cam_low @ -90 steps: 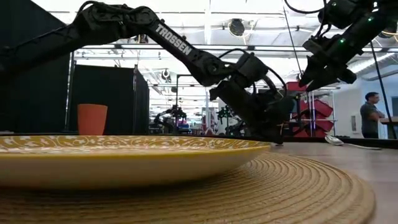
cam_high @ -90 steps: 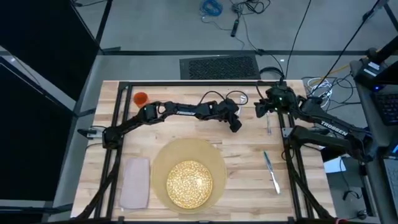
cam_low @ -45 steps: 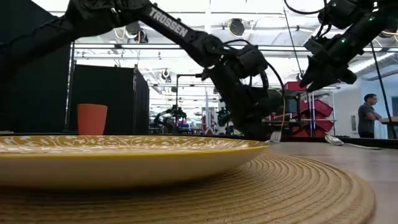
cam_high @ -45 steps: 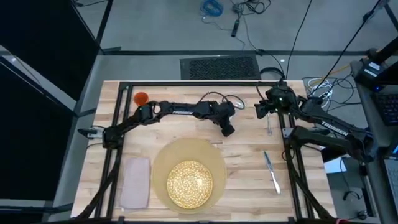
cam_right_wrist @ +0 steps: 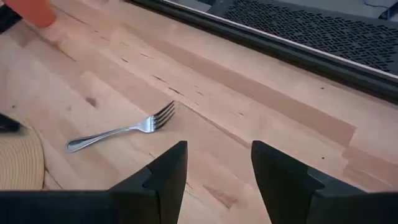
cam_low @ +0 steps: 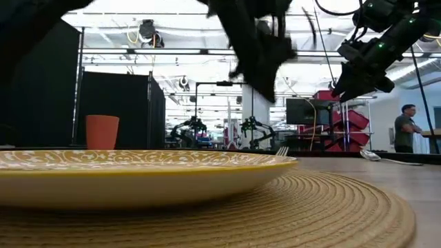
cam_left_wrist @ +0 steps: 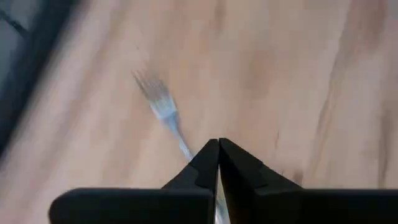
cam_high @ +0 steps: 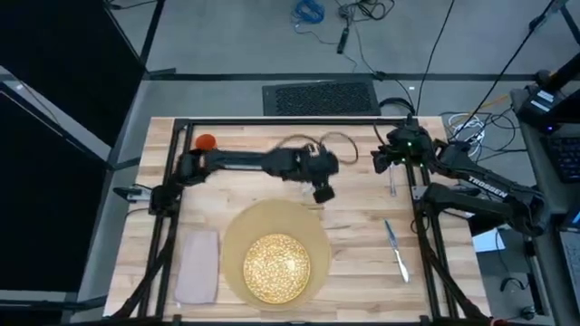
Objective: Set table place
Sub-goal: Put the silver fork on the folded light orange napkin
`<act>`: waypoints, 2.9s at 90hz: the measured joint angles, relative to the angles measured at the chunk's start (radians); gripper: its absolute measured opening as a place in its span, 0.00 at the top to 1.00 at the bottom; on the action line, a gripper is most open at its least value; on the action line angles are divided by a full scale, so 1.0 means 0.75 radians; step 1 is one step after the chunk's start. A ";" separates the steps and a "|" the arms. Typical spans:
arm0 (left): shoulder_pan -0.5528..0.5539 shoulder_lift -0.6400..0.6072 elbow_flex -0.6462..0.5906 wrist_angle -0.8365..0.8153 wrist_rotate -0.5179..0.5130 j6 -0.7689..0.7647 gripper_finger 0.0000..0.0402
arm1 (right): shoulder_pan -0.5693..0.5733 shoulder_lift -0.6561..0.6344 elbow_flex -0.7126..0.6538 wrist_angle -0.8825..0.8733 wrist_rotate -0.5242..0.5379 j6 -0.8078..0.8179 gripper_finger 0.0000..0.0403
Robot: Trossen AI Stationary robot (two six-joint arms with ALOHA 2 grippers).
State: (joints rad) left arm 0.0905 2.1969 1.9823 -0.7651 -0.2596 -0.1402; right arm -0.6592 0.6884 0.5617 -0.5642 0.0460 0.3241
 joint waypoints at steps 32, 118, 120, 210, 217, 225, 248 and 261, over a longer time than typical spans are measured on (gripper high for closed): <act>0.143 0.119 -0.004 0.118 0.303 0.091 0.96 | 0.000 0.000 0.000 -0.023 0.000 -0.027 0.59; 0.165 0.292 -0.003 0.073 0.150 -0.087 0.68 | -0.001 -0.001 -0.001 -0.040 0.004 -0.066 0.59; 0.165 0.304 -0.001 0.081 0.151 -0.087 0.68 | -0.001 -0.001 -0.001 -0.042 0.005 -0.066 0.59; 0.129 0.039 0.124 -0.387 0.189 0.022 1.00 | -0.002 -0.001 -0.002 -0.050 0.006 -0.080 0.59; 0.128 -0.017 0.121 -0.509 0.186 -0.006 1.00 | -0.002 0.000 -0.002 -0.050 0.006 -0.082 0.59; 0.128 -0.089 0.119 -0.668 0.187 -0.086 1.00 | -0.002 0.000 -0.002 -0.049 0.007 -0.085 0.59; 0.104 -0.312 0.116 -1.013 0.192 -0.409 1.00 | -0.002 0.001 -0.002 -0.007 0.004 -0.115 0.59; 0.041 -0.482 0.094 -1.062 0.169 -0.586 1.00 | -0.002 0.000 -0.002 -0.009 -0.001 -0.135 0.59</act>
State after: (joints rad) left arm 0.1212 1.8353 2.0525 -1.5615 -0.1329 -0.5795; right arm -0.6605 0.6884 0.5606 -0.5713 0.0456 0.2230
